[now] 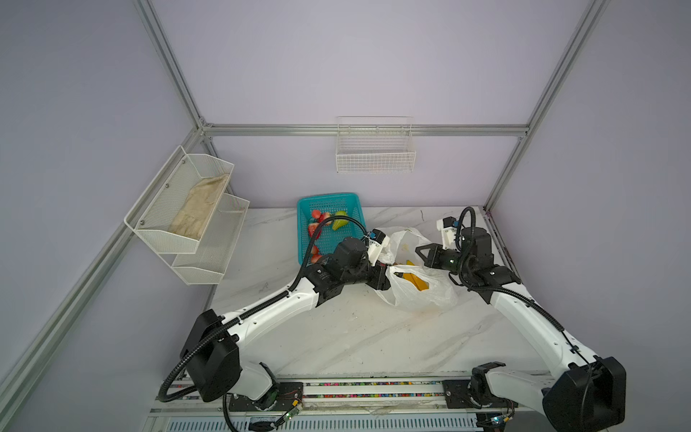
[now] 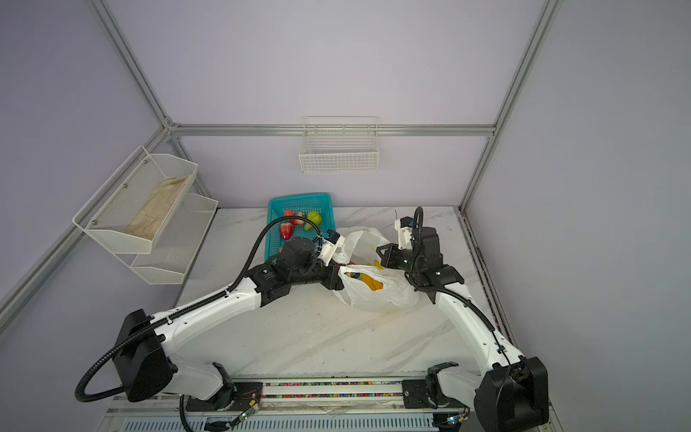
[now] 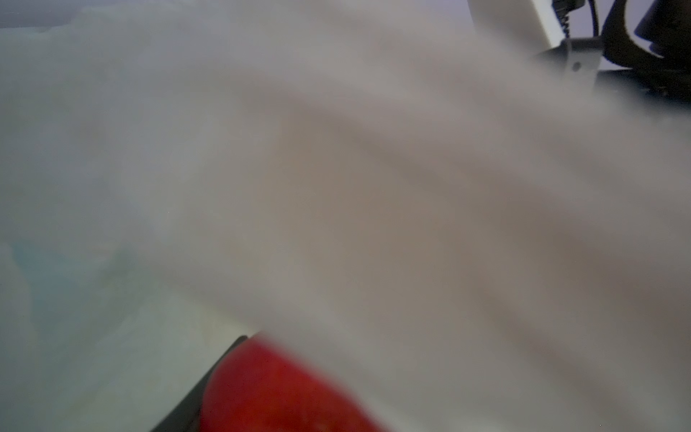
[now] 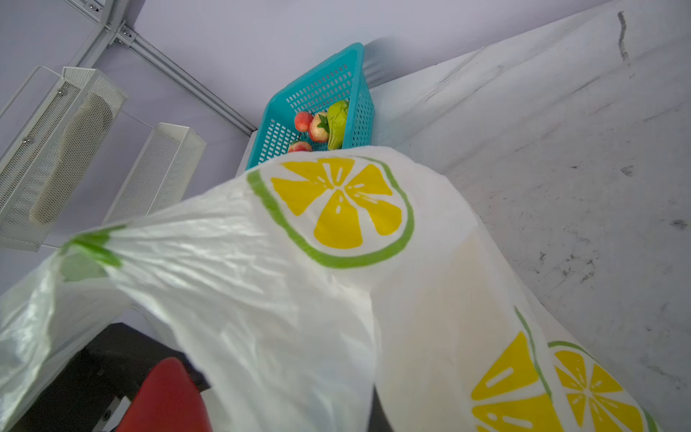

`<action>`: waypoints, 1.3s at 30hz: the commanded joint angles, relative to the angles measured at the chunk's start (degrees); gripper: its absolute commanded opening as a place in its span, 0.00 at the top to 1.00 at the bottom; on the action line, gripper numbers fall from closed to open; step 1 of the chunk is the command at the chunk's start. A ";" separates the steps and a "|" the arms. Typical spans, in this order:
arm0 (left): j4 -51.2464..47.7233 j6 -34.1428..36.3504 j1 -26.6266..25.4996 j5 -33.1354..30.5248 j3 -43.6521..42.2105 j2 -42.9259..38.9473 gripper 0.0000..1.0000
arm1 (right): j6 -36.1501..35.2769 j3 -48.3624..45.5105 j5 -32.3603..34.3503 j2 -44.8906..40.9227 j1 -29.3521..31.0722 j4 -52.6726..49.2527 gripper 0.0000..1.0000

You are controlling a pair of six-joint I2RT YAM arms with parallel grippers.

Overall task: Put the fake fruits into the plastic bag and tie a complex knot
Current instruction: 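Lower the apple into the bag opening with left gripper while right holds bag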

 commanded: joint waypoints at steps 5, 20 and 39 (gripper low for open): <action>1.67 4.80 -0.22 -4.25 3.39 5.32 0.41 | 0.68 -1.01 -1.41 -0.93 -0.18 0.98 0.95; 6.54 7.28 -0.38 -9.03 -3.76 7.22 0.28 | 1.21 -1.44 2.35 1.34 -0.25 2.72 0.95; 4.49 7.40 -0.22 -7.85 -7.30 -1.65 0.12 | 1.32 -1.09 5.67 2.41 -0.27 2.77 0.95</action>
